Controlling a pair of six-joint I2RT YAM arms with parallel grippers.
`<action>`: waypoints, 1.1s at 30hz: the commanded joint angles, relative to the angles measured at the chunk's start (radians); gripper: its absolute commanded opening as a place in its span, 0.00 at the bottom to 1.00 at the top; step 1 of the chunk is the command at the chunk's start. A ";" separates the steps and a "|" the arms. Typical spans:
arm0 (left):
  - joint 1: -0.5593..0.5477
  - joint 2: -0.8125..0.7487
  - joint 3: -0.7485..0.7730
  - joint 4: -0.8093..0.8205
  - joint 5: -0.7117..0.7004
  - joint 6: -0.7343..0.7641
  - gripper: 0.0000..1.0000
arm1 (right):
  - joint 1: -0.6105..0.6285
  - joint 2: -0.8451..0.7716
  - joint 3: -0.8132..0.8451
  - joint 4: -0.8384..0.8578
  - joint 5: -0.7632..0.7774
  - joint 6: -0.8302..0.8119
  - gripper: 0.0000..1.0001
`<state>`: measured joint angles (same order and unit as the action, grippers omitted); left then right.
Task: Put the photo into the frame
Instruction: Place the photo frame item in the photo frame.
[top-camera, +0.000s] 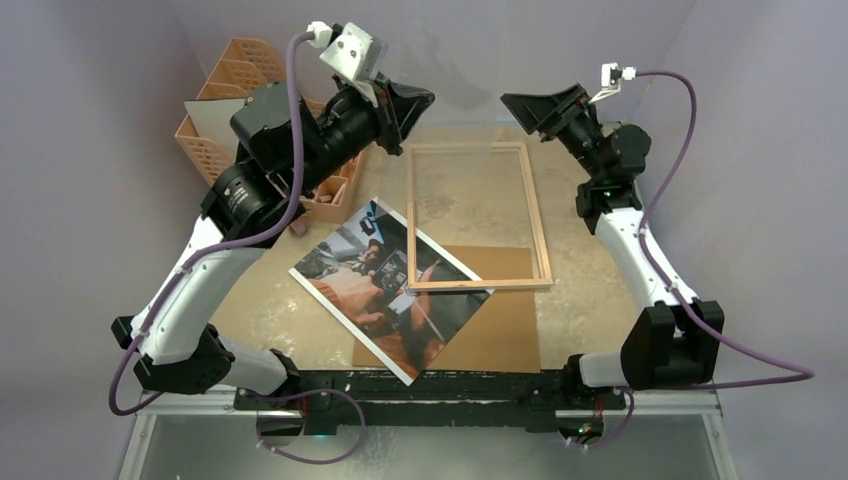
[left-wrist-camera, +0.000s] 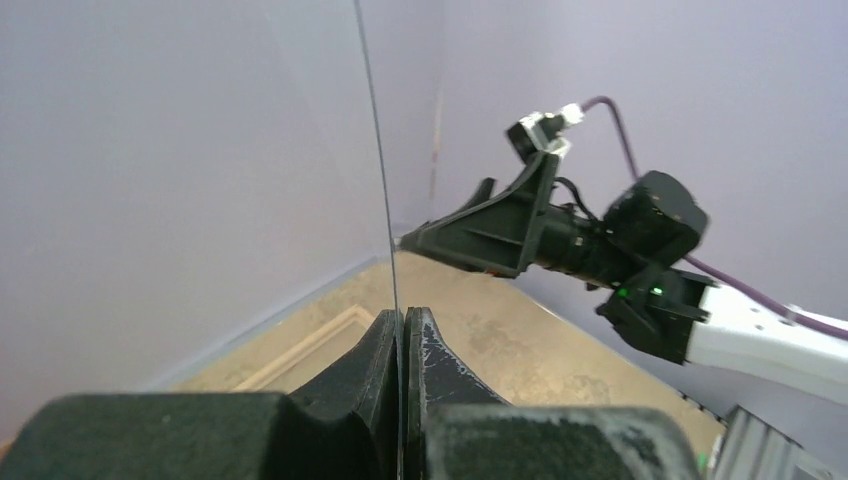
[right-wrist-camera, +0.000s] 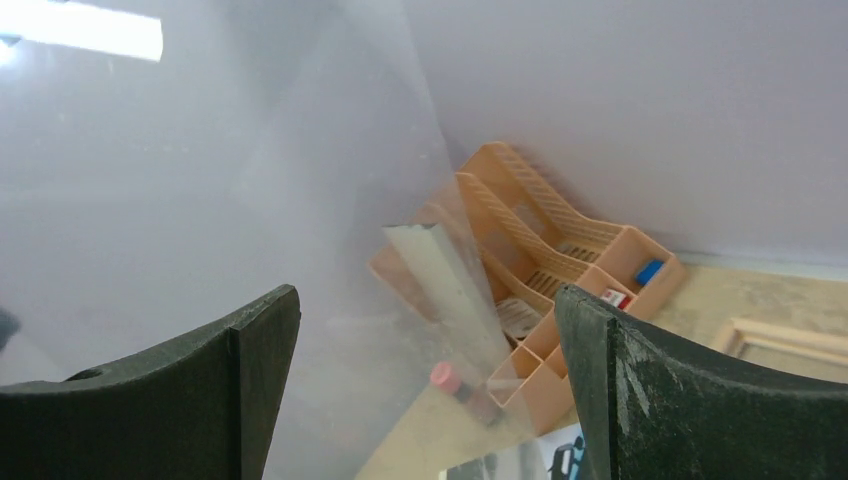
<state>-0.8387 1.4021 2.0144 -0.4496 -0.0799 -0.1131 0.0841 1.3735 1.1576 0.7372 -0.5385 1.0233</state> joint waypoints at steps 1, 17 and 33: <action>0.004 -0.014 0.060 0.035 0.219 0.063 0.00 | 0.005 -0.064 0.005 0.274 -0.180 0.021 0.99; 0.004 -0.134 0.058 0.014 0.157 0.081 0.00 | 0.005 -0.084 0.079 0.709 -0.409 0.203 0.96; 0.003 -0.169 0.060 -0.090 0.104 0.171 0.00 | 0.005 0.019 0.272 0.741 -0.463 0.346 0.63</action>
<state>-0.8387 1.2671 2.0682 -0.5461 0.0898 0.0101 0.0849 1.3788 1.3743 1.4521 -0.9691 1.3212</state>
